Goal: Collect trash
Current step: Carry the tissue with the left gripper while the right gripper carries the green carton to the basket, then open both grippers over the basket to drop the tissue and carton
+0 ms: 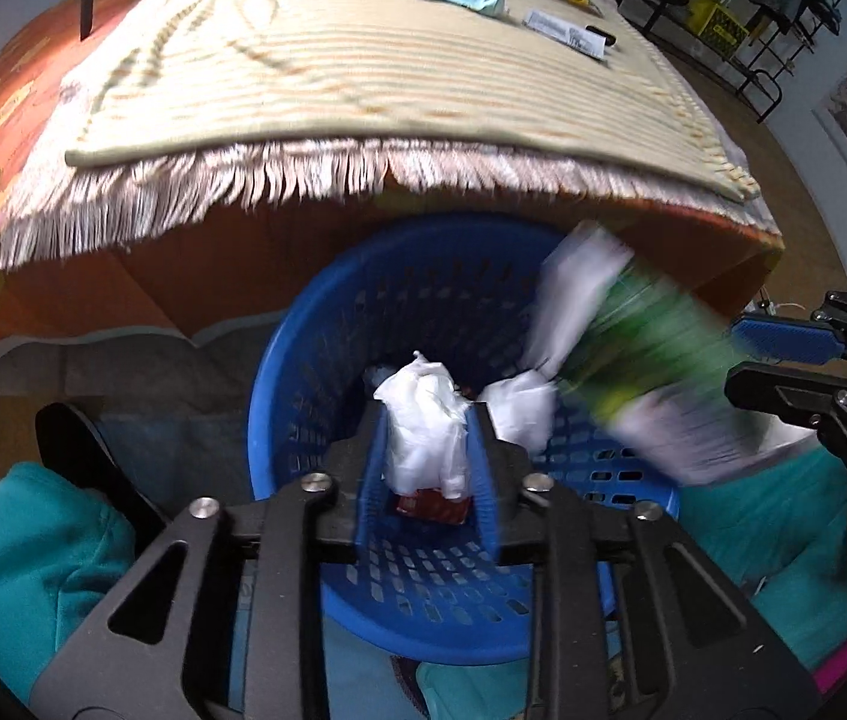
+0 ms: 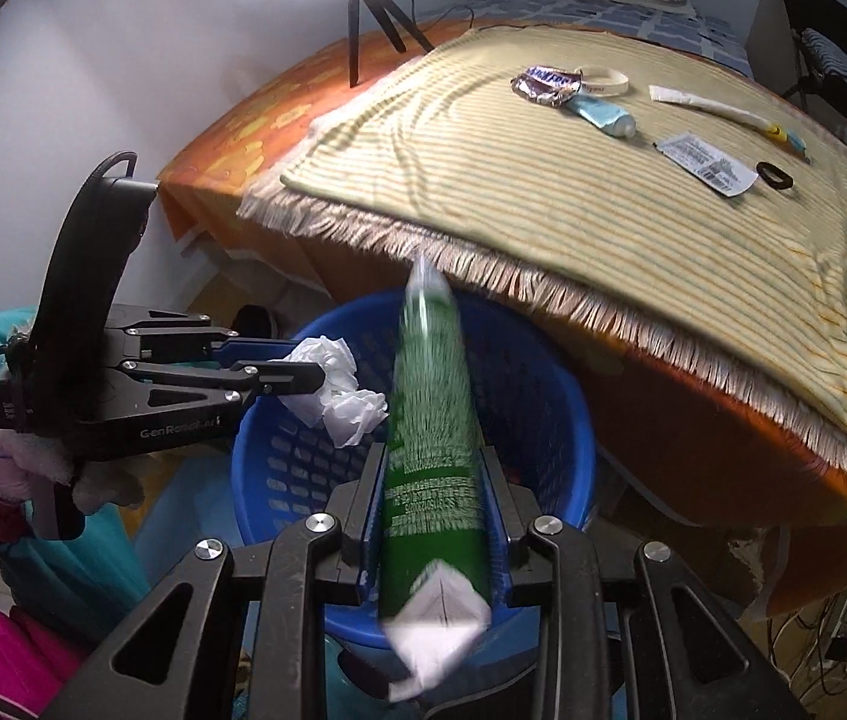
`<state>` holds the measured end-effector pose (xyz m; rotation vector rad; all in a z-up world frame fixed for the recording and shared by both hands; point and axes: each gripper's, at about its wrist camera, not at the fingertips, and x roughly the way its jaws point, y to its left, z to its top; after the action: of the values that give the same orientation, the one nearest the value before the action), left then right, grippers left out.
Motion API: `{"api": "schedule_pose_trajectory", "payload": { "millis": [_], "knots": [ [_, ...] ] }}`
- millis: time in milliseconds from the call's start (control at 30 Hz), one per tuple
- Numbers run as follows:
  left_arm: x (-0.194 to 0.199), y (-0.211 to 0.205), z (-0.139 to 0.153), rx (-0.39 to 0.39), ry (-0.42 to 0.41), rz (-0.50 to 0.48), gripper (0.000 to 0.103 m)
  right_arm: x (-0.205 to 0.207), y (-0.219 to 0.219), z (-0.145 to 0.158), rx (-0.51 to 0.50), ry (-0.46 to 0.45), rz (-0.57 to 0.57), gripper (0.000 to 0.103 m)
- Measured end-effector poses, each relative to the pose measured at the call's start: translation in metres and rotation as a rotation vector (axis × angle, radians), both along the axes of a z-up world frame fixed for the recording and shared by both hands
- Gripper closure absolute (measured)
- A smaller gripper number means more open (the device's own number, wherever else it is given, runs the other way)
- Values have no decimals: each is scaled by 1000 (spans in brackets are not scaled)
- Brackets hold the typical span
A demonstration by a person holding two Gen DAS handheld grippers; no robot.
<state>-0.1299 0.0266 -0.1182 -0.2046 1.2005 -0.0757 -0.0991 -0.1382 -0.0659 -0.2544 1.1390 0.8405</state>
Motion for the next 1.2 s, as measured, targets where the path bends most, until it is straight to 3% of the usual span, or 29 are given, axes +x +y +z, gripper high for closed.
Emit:
{"api": "schedule_pose_trajectory", "payload": {
  "millis": [67, 100, 133, 200, 267, 633, 867, 1200],
  "knots": [
    [-1, -1, -3, 9, 7, -4, 70, 0, 1, -2, -4, 2, -2, 74],
    [-1, -2, -4, 14, 10, -4, 58, 0, 1, -3, -6, 3, -3, 74],
    [-2, -2, -5, 16, 6, -3, 47, 0, 1, -4, -11, 4, -6, 71],
    [-3, -2, -5, 22, -1, 0, 41, 1, 1, -5, -17, 3, -13, 59],
    [-3, -3, -5, 27, -1, -2, 40, 2, -1, -4, -17, -1, -24, 42],
    [-3, -5, -8, 34, 13, -9, 40, 6, -2, -5, -40, 2, -56, 19],
    [1, -7, -6, 17, 11, -5, 35, 12, -1, -8, -79, 8, -86, 19],
    [28, 7, 23, -13, -36, 14, 35, 27, -9, 0, -67, 14, -153, 18]
  ]
}}
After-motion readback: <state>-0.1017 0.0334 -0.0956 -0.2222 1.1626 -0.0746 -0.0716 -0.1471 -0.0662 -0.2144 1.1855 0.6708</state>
